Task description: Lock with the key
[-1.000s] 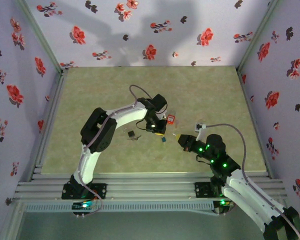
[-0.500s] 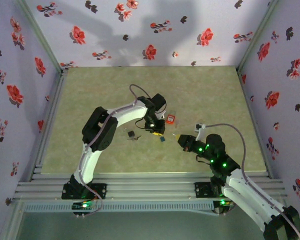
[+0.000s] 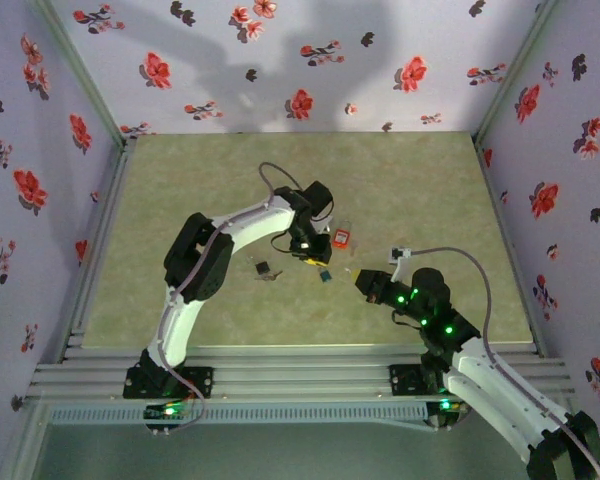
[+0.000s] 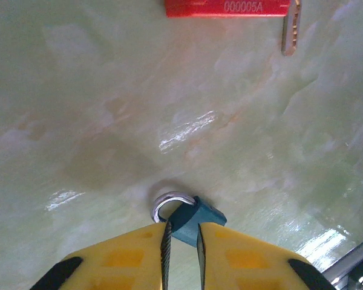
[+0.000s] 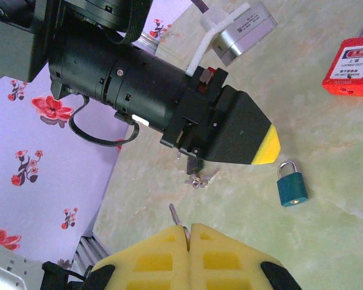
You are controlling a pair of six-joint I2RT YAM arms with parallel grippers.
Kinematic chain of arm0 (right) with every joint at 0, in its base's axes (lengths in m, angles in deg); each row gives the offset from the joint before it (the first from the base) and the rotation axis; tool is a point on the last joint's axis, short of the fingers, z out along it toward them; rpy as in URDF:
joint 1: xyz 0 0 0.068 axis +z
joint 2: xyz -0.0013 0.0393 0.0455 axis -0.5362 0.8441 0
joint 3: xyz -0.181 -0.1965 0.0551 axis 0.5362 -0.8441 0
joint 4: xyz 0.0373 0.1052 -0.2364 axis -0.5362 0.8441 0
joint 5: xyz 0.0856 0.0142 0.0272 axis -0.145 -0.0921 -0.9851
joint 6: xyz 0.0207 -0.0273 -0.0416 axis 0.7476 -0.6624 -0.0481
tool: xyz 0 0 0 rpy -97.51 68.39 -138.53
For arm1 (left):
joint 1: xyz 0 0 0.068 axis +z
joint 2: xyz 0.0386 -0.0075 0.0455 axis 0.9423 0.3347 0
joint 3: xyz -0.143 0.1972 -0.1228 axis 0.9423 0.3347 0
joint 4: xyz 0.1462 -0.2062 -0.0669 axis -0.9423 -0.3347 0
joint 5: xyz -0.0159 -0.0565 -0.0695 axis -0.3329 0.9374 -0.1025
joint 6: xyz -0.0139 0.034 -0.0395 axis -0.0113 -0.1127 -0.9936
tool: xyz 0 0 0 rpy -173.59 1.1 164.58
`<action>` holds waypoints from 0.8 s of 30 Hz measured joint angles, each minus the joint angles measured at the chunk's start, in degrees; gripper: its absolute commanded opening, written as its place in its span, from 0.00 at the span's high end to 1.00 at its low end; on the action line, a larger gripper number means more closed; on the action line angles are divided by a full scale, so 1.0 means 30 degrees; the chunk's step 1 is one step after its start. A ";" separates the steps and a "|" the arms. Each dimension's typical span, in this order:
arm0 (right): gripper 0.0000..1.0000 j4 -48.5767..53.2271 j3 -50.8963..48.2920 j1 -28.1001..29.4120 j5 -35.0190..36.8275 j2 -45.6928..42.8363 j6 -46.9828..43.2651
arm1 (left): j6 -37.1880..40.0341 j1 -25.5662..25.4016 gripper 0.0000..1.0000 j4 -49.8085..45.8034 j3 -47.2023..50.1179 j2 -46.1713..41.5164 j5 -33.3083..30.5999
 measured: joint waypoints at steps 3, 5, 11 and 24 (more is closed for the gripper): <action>1.00 0.0000 0.0000 0.0000 0.0000 0.0000 0.0000 | 0.0087 0.0058 0.76 -0.0321 -0.0444 0.0015 -0.0073; 1.00 0.0000 0.0000 0.0000 0.0000 0.0000 0.0000 | 0.0204 0.0095 0.75 -0.0736 -0.0882 0.0022 -0.0240; 1.00 0.0000 0.0000 0.0000 0.0007 0.0058 -0.0007 | 0.0707 0.0262 0.66 -0.1523 -0.1690 -0.0386 -0.1188; 1.00 -0.0007 0.0000 0.0007 0.0102 0.1384 -0.0452 | 0.1457 0.2157 0.30 0.2601 0.3810 -1.1387 -0.4175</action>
